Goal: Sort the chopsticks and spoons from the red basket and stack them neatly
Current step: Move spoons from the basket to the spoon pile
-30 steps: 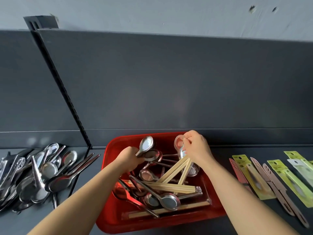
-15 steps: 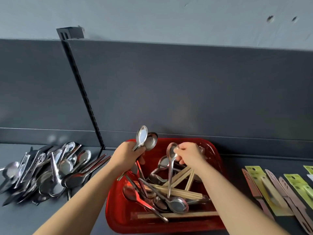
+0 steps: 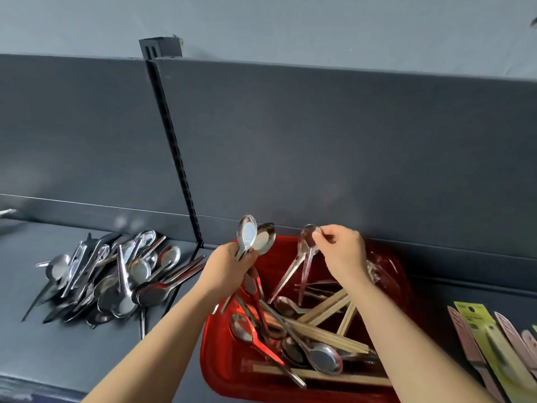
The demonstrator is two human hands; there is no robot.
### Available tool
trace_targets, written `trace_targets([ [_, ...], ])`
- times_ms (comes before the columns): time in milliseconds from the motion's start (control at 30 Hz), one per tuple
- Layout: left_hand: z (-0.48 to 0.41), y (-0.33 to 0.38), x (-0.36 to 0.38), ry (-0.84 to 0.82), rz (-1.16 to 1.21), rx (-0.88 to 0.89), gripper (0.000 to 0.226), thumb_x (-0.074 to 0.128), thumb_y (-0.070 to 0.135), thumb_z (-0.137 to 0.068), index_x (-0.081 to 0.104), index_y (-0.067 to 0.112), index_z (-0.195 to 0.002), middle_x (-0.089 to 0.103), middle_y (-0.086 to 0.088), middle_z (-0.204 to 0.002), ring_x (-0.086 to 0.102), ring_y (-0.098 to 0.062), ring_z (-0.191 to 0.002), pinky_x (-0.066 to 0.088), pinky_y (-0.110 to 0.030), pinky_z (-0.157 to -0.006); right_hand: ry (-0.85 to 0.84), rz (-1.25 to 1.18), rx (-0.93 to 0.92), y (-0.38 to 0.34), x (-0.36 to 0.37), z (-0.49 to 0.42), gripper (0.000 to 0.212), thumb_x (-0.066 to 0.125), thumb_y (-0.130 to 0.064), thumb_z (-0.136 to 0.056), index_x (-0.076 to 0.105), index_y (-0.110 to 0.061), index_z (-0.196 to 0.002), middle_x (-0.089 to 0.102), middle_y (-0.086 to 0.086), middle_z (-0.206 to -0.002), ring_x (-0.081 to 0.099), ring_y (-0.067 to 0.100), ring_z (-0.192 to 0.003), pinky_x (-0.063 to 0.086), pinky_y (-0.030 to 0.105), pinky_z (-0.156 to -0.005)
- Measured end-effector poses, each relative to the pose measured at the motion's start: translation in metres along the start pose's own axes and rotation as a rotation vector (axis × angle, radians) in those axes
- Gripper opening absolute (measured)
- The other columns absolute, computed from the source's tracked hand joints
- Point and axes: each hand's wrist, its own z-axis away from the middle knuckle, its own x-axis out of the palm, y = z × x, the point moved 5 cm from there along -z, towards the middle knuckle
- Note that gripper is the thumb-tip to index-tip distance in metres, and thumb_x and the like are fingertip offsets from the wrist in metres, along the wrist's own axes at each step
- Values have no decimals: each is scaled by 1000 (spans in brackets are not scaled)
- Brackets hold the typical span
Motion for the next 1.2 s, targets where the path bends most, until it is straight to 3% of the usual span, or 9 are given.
trace_targets([
  [100,-4,-1,-7,48,51,-4,43,57,29,-94,55,20,-52,58,12,-41,46,-2,-32,30,-12,-35,110,-69,-61,-25,-12,-3,9,68,-17,-87,76,-15,-88,65,-19,-69,61,-9,-65,44,4,-55],
  [233,-12,-3,-24,98,156,8,42,59,27,-92,52,20,-52,57,11,-41,44,-2,-31,31,-13,-35,128,-149,-41,-57,-10,-8,8,69,-17,-86,76,-15,-90,68,-15,-73,64,-4,-67,49,8,-58],
  [333,-17,-18,-52,129,227,-24,35,59,31,-91,56,14,-61,63,5,-49,49,-7,-35,42,-22,-40,74,-231,-4,-82,12,-11,6,69,-16,-83,75,-15,-85,67,-13,-67,60,-7,-56,42,7,-52],
  [433,-20,-50,-88,179,331,-77,36,63,31,-89,51,14,-60,52,6,-44,43,-9,-37,50,-26,-44,-7,-268,43,-108,54,-6,8,70,-17,-82,75,-12,-86,57,-14,-56,49,-4,-42,35,11,-49],
  [567,-24,-106,-142,235,126,-111,42,65,35,-87,44,17,-56,44,8,-41,36,-9,-40,30,-28,-46,-149,-269,89,-137,132,14,13,67,-18,-82,70,-12,-71,49,-10,-47,40,7,-44,35,23,-49],
  [867,-43,-216,-210,244,-131,-240,40,62,36,-87,45,16,-57,50,4,-48,46,-17,-47,27,-27,-46,-204,-165,298,-148,264,62,18,66,-18,-82,65,-18,-64,55,-10,-54,49,11,-54,38,25,-55],
  [967,-49,-235,-213,197,-178,-230,37,64,38,-86,45,19,-60,51,4,-53,48,-16,-51,27,-26,-46,-185,-120,382,-144,280,72,14,63,-17,-85,67,-15,-71,64,0,-62,58,17,-58,45,27,-55],
  [1100,-55,-245,-209,142,-166,-198,27,62,35,-88,51,17,-71,54,5,-61,49,-12,-55,29,-26,-47,-142,-142,438,-142,284,81,9,58,-8,-87,62,-16,-86,65,4,-63,56,10,-46,45,20,-42],
  [1200,-56,-246,-208,142,-146,-166,28,63,34,-87,48,15,-71,52,4,-61,47,-13,-54,29,-28,-47,-144,-128,418,-141,283,89,22,56,-4,-86,61,-19,-101,69,5,-75,59,13,-51,53,29,-52],
])
